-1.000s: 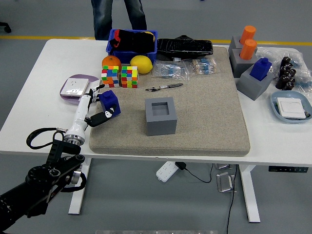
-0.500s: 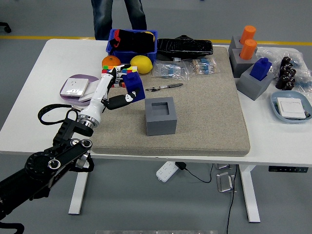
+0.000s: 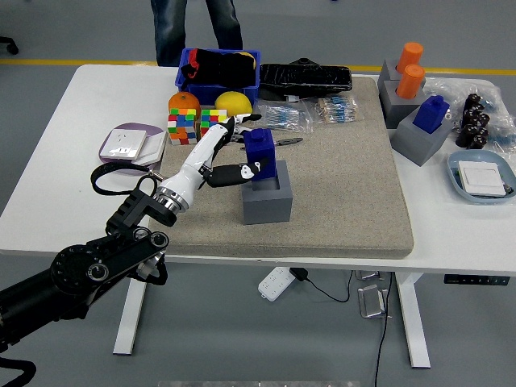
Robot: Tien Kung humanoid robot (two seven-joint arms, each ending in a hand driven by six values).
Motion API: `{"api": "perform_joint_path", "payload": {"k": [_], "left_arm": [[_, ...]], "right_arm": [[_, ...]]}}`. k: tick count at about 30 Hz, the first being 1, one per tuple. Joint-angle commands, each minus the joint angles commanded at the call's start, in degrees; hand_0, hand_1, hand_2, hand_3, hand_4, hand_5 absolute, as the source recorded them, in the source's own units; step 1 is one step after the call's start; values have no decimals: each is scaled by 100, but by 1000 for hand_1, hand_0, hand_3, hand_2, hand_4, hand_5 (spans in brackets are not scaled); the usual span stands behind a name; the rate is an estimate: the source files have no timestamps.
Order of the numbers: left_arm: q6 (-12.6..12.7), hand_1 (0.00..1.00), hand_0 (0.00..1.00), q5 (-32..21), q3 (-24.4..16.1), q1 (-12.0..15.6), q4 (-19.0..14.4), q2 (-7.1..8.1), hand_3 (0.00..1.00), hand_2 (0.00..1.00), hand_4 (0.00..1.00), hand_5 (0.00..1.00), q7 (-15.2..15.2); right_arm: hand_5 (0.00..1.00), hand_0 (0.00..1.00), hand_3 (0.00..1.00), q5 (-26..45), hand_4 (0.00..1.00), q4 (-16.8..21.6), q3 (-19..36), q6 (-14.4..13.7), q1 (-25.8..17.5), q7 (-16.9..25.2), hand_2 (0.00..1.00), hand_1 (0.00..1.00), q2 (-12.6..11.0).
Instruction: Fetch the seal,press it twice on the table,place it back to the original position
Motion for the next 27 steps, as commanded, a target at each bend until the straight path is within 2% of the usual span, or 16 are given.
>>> {"api": "perform_joint_path", "payload": {"k": [11, 27], "left_arm": [[74, 468, 830, -75, 494, -173, 198, -78, 852, 387, 541, 2, -80], [188, 473, 830, -148, 670, -314, 507, -194, 854, 388, 540, 2, -204]], "right_arm": [[564, 802, 666, 14, 770, -1, -40, 1, 1, 4, 705, 712, -22], [563, 801, 666, 27, 771, 5, -59, 8, 0, 9, 706, 712, -22]]}}
